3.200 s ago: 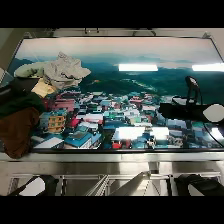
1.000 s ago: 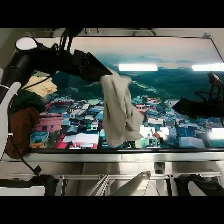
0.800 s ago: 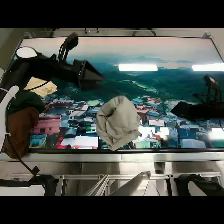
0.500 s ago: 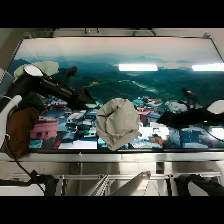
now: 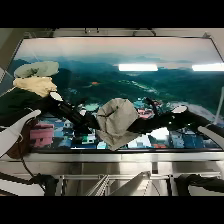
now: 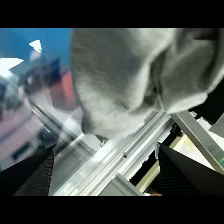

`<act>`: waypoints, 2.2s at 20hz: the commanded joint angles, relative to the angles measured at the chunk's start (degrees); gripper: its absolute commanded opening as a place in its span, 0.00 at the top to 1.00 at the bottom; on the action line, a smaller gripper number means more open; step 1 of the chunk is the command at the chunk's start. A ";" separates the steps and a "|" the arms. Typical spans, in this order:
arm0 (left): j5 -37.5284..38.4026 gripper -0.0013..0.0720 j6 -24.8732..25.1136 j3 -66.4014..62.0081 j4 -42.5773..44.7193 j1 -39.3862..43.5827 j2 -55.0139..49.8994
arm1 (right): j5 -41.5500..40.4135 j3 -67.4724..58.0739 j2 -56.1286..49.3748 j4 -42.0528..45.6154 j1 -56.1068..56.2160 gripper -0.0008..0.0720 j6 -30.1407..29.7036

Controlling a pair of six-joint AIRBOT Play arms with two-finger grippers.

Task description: Fold the shirts.

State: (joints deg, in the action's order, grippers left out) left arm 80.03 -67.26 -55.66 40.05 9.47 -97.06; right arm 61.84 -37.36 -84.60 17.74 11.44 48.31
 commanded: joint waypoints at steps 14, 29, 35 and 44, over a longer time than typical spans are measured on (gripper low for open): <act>13.11 0.97 1.46 -9.38 -11.61 -2.60 11.45 | 20.59 -13.62 15.47 -7.69 -19.21 0.97 -4.98; 17.38 0.94 2.25 -38.21 -11.21 -27.45 48.37 | 25.14 -20.35 49.24 -34.75 -46.99 0.96 -4.98; 15.06 0.94 7.23 -15.04 -11.21 -28.09 47.47 | 12.04 -16.70 46.80 -4.22 -34.86 0.96 2.38; 2.36 0.33 13.31 -9.46 -2.82 -10.54 13.22 | -10.45 -6.73 22.86 15.56 -25.99 0.28 7.13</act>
State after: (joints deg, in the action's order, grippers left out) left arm 86.52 -53.87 -62.87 32.10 -4.43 -73.43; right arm 58.22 -44.38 -53.69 28.69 -14.61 55.96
